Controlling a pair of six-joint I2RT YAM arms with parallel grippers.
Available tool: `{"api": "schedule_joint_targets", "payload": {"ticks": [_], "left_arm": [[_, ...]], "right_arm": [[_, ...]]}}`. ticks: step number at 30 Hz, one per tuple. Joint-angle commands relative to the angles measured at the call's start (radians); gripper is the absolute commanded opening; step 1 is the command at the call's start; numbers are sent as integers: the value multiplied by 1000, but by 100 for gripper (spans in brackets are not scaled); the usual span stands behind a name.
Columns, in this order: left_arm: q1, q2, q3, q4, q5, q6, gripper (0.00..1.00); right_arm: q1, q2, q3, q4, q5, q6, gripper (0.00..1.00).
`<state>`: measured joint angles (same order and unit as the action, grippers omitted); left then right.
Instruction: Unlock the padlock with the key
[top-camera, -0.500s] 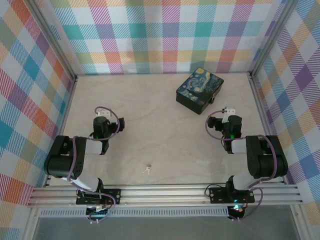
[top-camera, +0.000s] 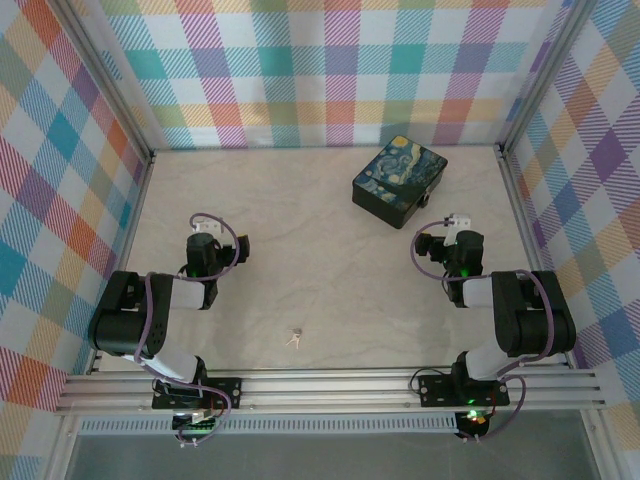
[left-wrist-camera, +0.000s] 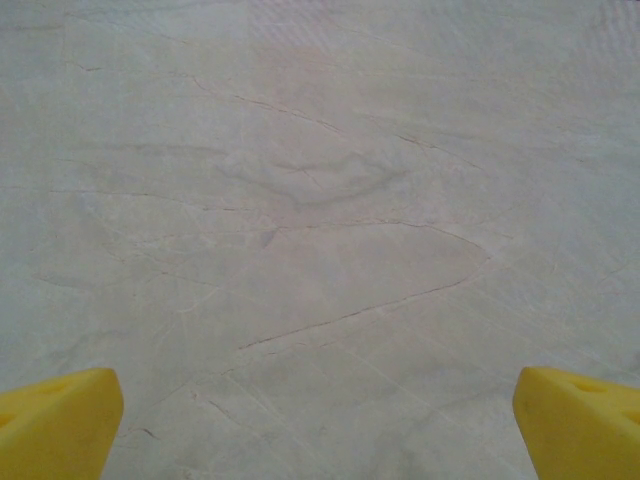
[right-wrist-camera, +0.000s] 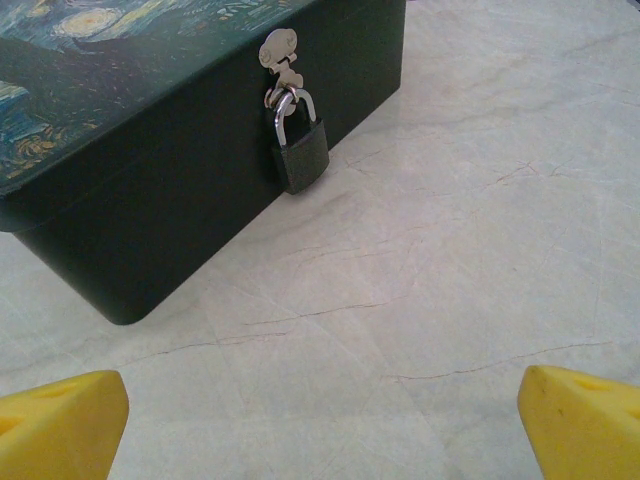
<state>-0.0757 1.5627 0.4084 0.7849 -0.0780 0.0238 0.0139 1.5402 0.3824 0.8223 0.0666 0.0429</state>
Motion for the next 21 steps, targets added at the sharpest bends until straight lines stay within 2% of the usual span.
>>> {"api": "schedule_joint_targets", "payload": {"ticks": [1, 14, 16, 18, 21], "left_arm": [[10, 2, 21, 4, 15, 11, 100], [23, 0, 23, 5, 40, 5, 100], [23, -34, 63, -83, 30, 4, 100], [22, -91, 164, -303, -47, -23, 100], [22, -169, 275, -496, -130, -54, 100]], "right_arm": [[-2, -8, 17, 28, -16, -11, 100], [-2, -10, 28, 13, -33, -17, 100], [0, -53, 62, -83, -27, -20, 100], [0, -131, 94, -229, 16, 2, 100], [0, -202, 243, -567, 2, 86, 97]]}}
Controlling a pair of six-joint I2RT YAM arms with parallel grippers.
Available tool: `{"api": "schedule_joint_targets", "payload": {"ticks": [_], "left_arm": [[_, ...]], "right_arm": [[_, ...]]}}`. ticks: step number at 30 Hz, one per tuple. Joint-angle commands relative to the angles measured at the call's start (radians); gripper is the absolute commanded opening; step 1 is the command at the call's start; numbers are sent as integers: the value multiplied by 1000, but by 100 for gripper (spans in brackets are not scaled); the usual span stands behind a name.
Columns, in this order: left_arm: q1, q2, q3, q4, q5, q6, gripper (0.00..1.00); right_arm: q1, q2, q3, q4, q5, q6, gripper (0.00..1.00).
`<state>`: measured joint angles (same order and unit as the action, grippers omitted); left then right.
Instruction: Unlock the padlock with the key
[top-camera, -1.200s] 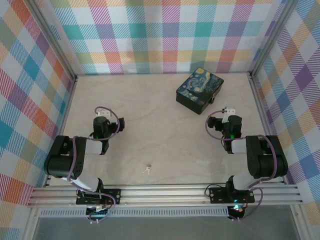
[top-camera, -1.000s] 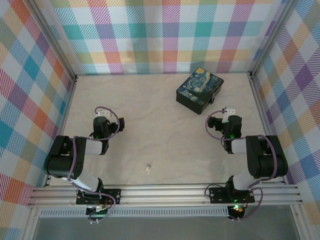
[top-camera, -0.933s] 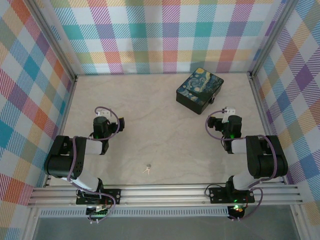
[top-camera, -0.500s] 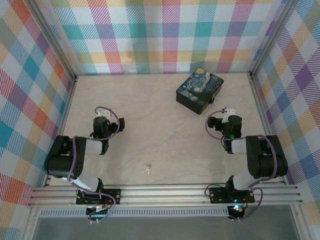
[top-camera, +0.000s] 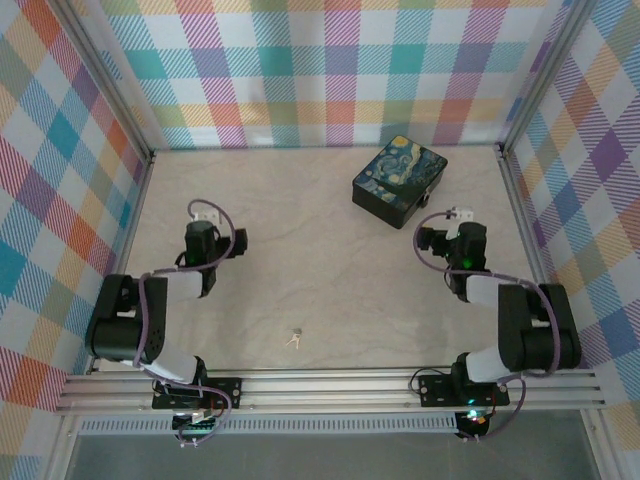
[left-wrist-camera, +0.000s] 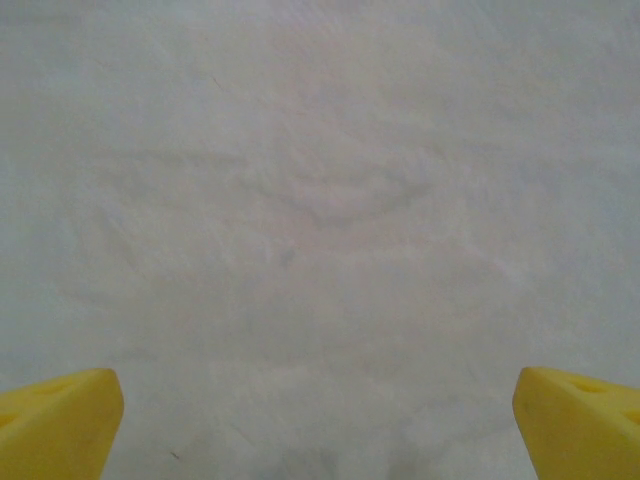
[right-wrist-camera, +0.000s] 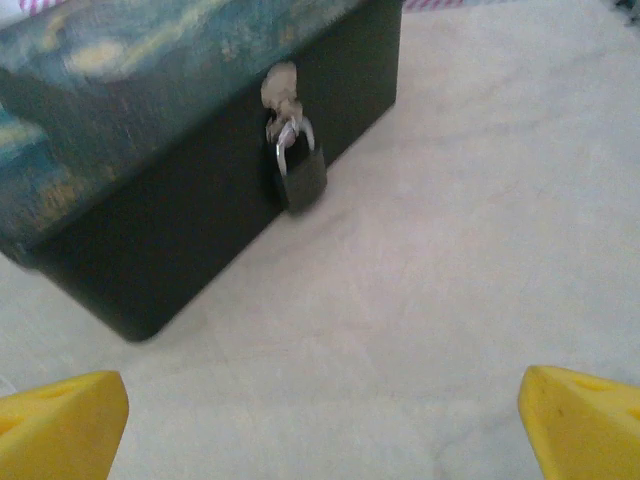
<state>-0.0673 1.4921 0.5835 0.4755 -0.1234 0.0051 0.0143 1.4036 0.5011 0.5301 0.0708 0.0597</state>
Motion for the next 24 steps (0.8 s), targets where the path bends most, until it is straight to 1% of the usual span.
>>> {"api": "schedule_joint_targets", "payload": {"ticks": [1, 3, 5, 7, 8, 11, 15, 19, 24], "left_arm": [[11, -111, 132, -236, -113, -61, 100], [5, -106, 225, -391, -207, -156, 100], [-3, -67, 359, -634, -278, -287, 99], [-36, -33, 445, -825, -328, -384, 97], [-69, -28, 460, -875, -348, -414, 97], [-183, -39, 467, -959, -384, -470, 97], [-305, -75, 445, -1016, -415, -523, 97], [-384, -120, 414, -1024, -404, -548, 97], [-453, -138, 409, -1030, -397, -547, 97]], "right_arm": [[0, -72, 182, -376, -44, 100, 95], [0, -64, 285, -527, -72, 171, 92], [-1, -26, 396, -665, -73, 228, 90], [-1, 32, 478, -723, -114, 256, 87], [0, 71, 523, -749, -130, 278, 85], [-1, 197, 650, -825, -164, 311, 82], [-1, 317, 743, -858, -206, 353, 77], [5, 387, 763, -817, -264, 391, 74], [26, 413, 769, -788, -273, 419, 74]]}}
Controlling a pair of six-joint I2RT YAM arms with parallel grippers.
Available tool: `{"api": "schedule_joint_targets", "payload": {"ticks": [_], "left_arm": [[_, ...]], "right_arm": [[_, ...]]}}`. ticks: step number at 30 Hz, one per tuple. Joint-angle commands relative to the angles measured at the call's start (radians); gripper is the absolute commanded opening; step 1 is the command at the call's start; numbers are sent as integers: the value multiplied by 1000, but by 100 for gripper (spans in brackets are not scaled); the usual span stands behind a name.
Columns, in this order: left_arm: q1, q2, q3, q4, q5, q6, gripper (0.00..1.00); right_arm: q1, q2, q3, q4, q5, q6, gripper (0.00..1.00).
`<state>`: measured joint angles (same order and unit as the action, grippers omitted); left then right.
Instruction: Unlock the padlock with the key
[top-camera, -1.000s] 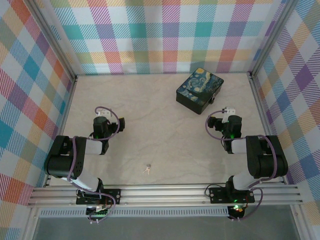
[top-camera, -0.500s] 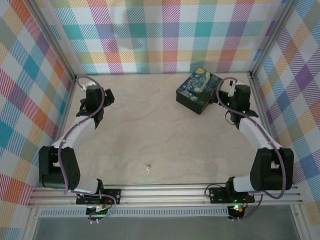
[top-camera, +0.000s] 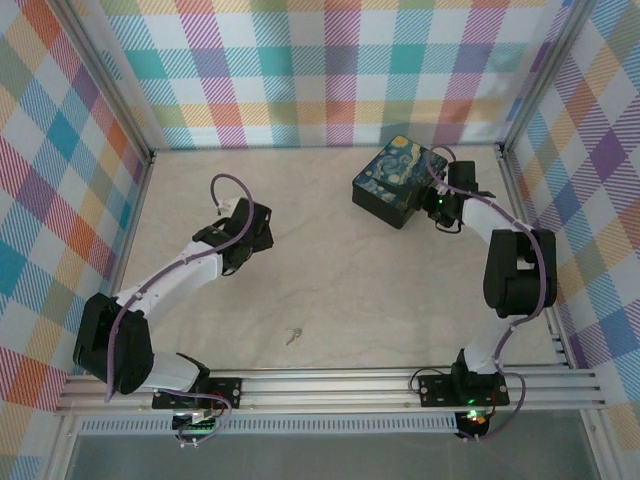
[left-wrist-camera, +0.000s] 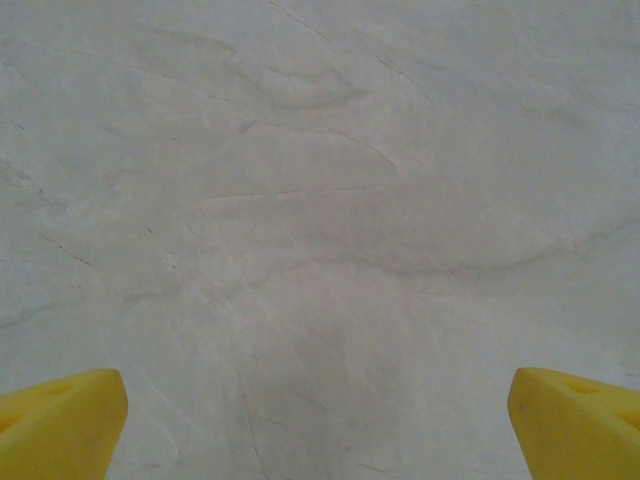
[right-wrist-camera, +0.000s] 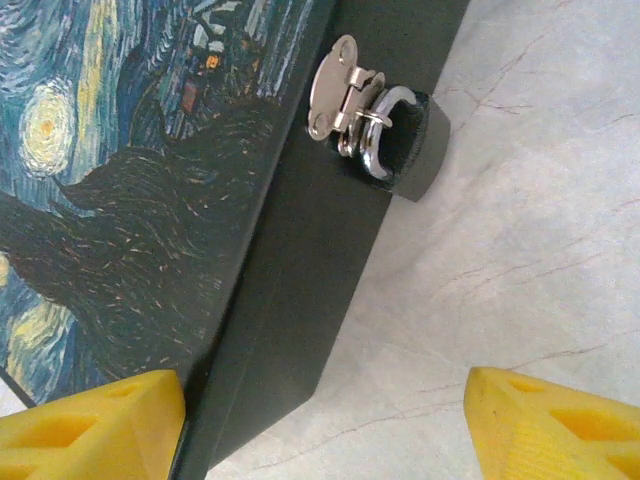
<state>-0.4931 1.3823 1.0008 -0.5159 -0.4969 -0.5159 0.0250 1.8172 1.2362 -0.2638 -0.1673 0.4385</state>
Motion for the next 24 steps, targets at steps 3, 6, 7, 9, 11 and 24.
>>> {"api": "schedule_joint_targets", "payload": {"ticks": [3, 6, 7, 9, 11, 24], "left_arm": [[-46, -24, -4, -44, -22, -24, 97], [-61, -25, -8, -40, -20, -25, 97], [-67, -25, -8, -39, -20, -28, 97], [-77, -28, -8, -39, -22, -28, 97], [-80, -35, -11, -41, -27, -27, 97], [-84, -92, -14, -59, -8, -30, 97]], "right_arm": [[20, 5, 44, 12, -31, 56, 74], [21, 23, 73, 6, -6, 78, 75], [21, 38, 90, -2, 0, 85, 75], [20, 72, 127, -17, -5, 89, 75], [20, 112, 165, -37, -16, 89, 73], [127, 107, 94, -23, -60, 102, 51]]}}
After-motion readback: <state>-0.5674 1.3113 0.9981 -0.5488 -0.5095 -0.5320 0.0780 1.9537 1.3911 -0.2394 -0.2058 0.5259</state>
